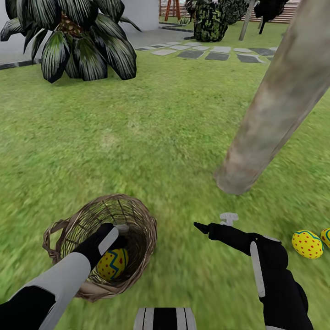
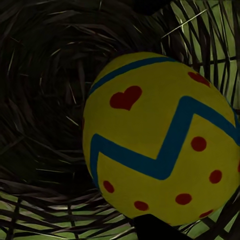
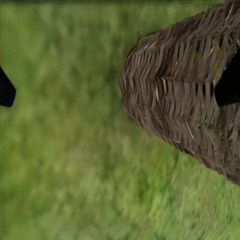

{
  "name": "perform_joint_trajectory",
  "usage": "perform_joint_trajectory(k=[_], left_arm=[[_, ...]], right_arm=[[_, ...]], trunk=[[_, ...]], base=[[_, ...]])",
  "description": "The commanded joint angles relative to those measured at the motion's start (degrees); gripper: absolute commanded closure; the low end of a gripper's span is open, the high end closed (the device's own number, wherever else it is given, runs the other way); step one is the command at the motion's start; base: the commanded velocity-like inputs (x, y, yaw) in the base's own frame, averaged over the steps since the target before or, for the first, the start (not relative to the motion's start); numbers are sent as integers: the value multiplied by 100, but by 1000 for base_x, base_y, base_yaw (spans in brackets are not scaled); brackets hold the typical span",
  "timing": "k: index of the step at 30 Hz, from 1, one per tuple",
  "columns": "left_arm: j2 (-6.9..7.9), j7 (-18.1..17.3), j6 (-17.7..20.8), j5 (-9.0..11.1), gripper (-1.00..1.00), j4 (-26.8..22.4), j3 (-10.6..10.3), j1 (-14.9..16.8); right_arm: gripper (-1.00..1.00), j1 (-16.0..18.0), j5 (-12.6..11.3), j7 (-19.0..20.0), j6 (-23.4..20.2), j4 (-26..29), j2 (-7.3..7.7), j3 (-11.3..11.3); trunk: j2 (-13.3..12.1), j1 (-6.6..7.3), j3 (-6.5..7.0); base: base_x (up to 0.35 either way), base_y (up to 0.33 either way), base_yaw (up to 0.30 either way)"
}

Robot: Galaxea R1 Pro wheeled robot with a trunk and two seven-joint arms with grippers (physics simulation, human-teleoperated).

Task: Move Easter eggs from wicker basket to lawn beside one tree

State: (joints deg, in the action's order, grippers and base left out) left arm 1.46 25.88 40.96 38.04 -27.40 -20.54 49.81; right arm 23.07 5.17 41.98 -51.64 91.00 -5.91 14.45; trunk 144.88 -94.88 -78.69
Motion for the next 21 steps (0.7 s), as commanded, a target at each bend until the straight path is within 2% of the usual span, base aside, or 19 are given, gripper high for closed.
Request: perform_joint_trajectory(k=[1, 13, 17, 21], left_arm=[[9, 46, 18, 63, -100, -9, -43, 3], [40, 40, 42, 77, -100, 16, -32, 11], [45, 40, 47, 80, -100, 22, -7, 11], [60, 40, 51, 80, -100, 24, 7, 11]], right_arm=[[-100, 5, 54, 56, -22, 6, -6, 14], [-100, 5, 54, 56, -23, 6, -6, 14], [-100, 5, 54, 56, -24, 6, -6, 14], [-100, 5, 54, 56, -23, 6, -6, 14]], trunk=[[2, 1, -4], [2, 1, -4], [7, -9, -93], [7, -9, -93]], base=[[0, 0, 0], [0, 0, 0], [0, 0, 0], [0, 0, 0]])
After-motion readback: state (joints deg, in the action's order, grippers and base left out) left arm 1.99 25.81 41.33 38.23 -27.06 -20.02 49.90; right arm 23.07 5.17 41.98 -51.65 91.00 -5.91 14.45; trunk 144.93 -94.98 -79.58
